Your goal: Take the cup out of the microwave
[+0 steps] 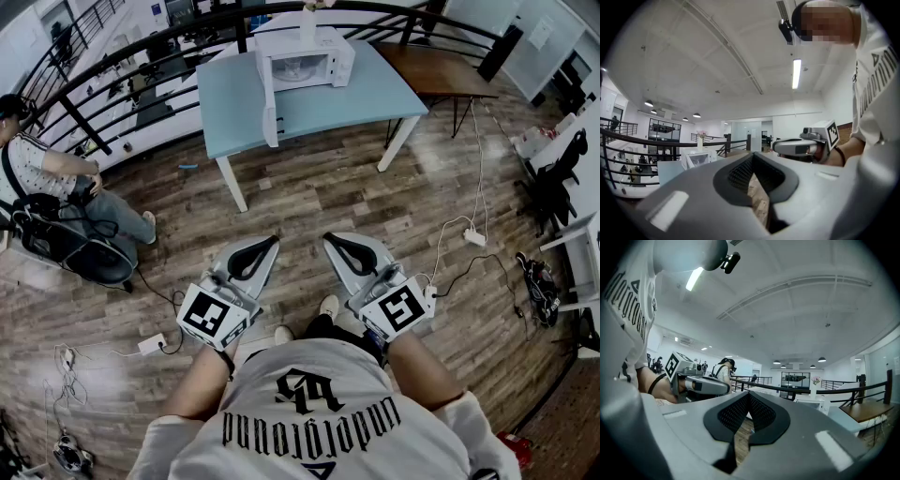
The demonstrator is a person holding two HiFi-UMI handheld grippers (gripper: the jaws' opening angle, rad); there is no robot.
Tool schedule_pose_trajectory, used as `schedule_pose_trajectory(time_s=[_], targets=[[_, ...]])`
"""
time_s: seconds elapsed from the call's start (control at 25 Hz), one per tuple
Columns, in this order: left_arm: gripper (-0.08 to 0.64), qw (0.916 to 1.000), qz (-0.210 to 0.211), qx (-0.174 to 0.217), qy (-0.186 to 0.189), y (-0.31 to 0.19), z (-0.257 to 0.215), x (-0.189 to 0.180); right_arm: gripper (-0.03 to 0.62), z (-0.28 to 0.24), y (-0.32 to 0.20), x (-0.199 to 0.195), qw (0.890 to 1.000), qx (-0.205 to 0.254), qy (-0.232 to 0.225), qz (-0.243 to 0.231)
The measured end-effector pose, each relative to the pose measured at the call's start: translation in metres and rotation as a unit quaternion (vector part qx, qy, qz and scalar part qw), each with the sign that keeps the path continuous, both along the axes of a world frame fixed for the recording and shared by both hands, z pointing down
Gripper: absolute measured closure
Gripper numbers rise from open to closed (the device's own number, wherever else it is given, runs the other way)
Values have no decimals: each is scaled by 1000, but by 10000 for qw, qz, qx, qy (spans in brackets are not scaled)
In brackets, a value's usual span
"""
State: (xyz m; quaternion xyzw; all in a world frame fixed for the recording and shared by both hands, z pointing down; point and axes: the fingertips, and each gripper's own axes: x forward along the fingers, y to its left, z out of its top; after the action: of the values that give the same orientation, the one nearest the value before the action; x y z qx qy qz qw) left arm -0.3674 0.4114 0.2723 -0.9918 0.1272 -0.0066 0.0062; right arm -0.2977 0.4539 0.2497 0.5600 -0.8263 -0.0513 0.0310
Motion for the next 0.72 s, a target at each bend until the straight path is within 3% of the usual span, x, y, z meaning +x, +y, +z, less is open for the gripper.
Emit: schedule_pose_trajectory(time_s=[0.32, 0.72], targets=[[511, 10000, -68, 6, -46, -32, 8, 39, 592, 9, -31, 38, 9999, -12, -70, -88], [509, 9997, -140, 90, -180, -66, 12, 128, 592, 10, -63, 137, 9996, 51, -213, -166]])
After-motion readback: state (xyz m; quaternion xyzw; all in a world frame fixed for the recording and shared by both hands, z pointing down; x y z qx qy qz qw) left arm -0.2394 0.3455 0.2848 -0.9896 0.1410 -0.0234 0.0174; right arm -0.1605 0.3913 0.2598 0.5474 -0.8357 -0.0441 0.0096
